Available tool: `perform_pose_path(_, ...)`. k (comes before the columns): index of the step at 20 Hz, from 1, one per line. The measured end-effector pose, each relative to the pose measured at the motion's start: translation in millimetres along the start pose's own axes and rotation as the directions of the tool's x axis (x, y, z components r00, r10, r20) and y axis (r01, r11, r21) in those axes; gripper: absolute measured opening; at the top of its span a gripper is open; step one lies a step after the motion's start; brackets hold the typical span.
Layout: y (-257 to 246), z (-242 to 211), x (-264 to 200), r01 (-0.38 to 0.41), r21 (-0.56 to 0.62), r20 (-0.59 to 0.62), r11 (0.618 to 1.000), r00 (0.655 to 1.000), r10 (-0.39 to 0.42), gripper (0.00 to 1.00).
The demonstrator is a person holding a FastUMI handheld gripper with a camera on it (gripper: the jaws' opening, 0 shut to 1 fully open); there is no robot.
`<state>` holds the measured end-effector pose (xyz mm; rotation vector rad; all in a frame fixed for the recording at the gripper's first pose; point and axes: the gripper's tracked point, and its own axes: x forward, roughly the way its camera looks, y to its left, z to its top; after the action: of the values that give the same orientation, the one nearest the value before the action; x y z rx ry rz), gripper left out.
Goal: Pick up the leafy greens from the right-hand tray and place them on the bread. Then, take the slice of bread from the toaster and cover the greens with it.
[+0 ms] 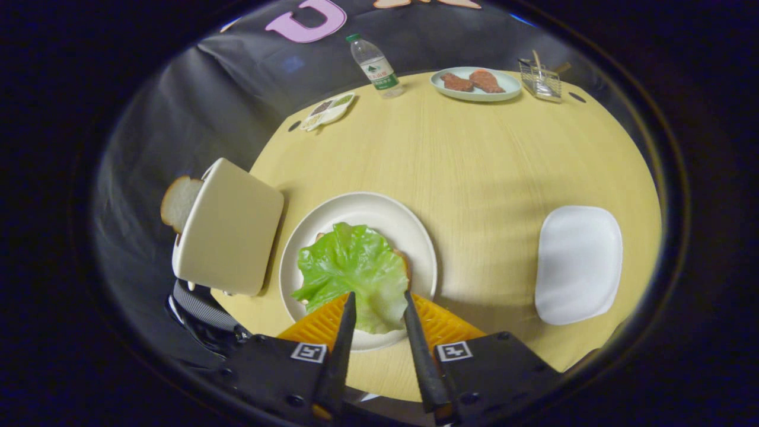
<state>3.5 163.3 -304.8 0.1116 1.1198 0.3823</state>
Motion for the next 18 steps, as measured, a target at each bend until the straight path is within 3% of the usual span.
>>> perform_pose_path(4,1,6,-12,0.008,-0.004,0.008,1.0,1.0,-0.008,1.0)
perform_pose_path(12,40,39,-40,-0.069,0.021,0.029,0.997,0.997,0.068,1.0)
perform_pose_path(18,114,61,-51,-0.18,-0.004,0.039,0.984,0.983,0.18,1.0)
